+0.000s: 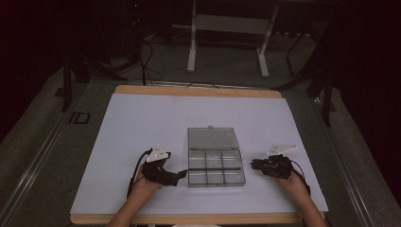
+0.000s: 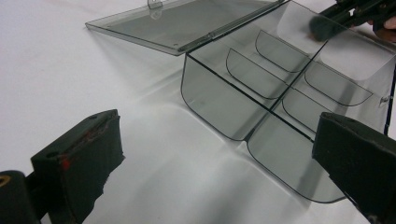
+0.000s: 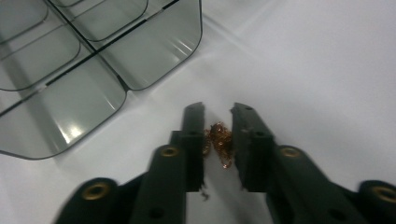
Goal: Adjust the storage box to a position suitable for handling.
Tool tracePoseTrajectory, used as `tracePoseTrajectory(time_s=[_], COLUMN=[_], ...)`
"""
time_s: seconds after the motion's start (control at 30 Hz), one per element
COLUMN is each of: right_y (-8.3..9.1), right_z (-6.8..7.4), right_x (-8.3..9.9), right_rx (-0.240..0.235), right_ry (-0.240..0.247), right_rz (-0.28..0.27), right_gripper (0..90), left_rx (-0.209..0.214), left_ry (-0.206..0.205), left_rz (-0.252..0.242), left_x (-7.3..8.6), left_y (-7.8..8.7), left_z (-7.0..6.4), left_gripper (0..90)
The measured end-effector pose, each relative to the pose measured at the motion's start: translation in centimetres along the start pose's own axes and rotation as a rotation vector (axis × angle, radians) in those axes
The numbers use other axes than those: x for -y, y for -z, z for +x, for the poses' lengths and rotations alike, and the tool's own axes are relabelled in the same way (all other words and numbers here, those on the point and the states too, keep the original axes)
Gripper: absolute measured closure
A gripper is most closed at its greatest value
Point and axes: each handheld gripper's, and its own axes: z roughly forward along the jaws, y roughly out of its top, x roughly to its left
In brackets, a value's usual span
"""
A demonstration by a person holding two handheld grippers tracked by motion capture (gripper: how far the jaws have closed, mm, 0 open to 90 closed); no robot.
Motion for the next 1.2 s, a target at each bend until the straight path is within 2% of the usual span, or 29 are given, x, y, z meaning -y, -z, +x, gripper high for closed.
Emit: tracePoseTrajectory(time_s=[0.03,0.17,0.57,1.2], right_y=[0.0,0.0,0.3,5.2], right_z=[0.0,0.0,0.3,0.6], right_x=[0.0,0.0,-0.4,-2.3], right_rx=[-0.014,-0.020,-0.002,0.036], right_ry=[-0.009,-0.016,-0.001,0.013], right_rz=[0.004,0.003,0.022,-0.107], right_gripper=[82.6,85.9,87.9,87.9], left_rx=[0.001,0.000,-0.019,-0.038], left_ry=[-0.002,-0.006,0.000,0.008], left_rz=[0.003,0.006,-0.024,-0.033], left_x=[0.0,0.0,0.0,0.2], left_y=[0.0,-0.2,0.2,0.3], left_z=[0.0,-0.1,0.2,0.5], left_gripper=[2.5,2.5,2.5,2.5])
